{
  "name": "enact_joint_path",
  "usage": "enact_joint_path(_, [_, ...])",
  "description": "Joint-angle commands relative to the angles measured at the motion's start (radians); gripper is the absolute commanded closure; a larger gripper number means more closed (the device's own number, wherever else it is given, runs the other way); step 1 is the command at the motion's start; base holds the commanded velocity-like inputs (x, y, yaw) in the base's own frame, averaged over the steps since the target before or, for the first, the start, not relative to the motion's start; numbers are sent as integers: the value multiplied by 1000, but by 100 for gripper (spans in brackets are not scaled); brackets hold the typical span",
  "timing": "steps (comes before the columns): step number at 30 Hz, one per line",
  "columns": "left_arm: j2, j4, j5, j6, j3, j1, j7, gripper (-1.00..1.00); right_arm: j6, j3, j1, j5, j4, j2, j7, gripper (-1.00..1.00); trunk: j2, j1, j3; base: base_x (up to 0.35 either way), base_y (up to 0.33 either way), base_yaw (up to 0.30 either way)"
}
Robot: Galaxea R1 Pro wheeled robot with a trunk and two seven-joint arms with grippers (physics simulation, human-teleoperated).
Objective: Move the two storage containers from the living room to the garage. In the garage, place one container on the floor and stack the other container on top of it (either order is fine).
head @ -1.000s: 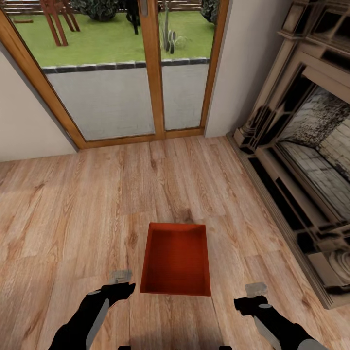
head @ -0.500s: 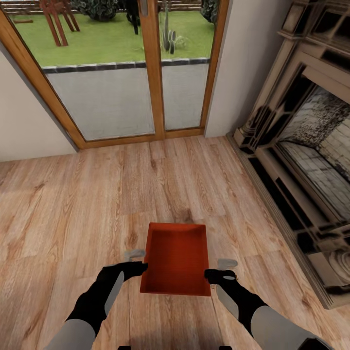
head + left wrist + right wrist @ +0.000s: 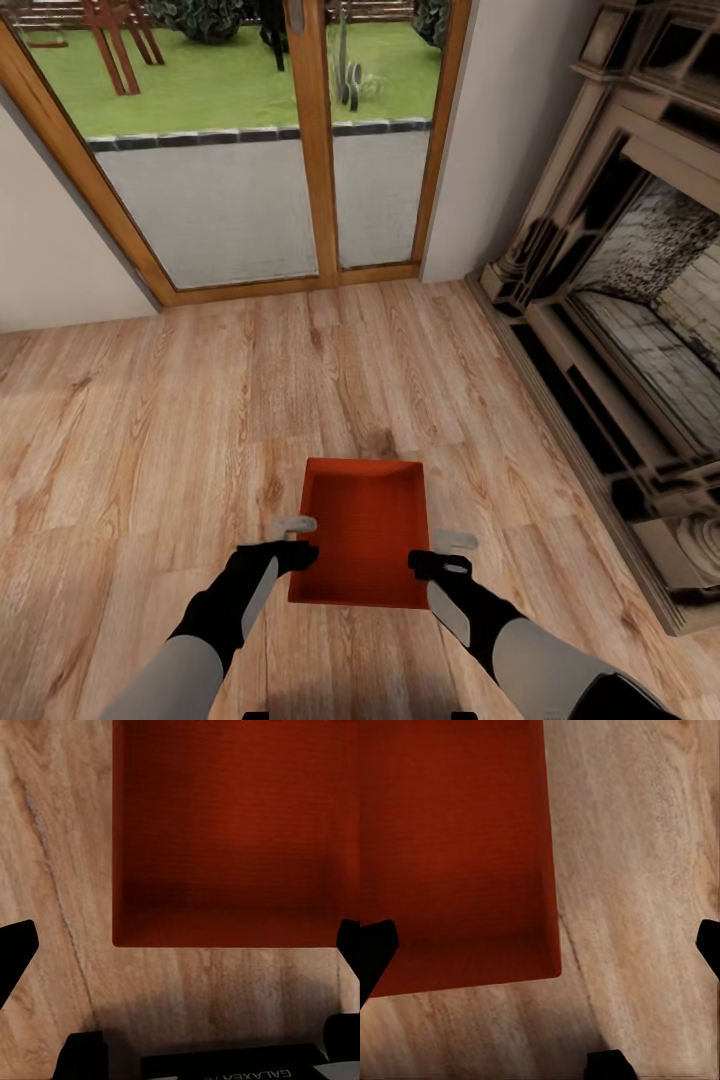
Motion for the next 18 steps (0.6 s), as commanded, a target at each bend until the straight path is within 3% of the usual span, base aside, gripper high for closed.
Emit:
enact_joint_path(1, [0, -2, 3, 6, -1, -2, 17, -100, 23, 9, -6, -3, -1, -2, -8, -100, 0, 0, -1, 0, 0, 0])
enact_joint_path(6, [1, 28, 13, 11, -1, -49, 67, -100, 83, 9, -37, -1, 4, -4, -8, -100, 0, 0, -1, 0, 0, 0])
enact_joint_path(18, [8, 45, 7, 5, 2, -64, 65, -100, 120, 11, -50, -1, -7, -6, -9, -100, 0, 0, -1, 0, 0, 0])
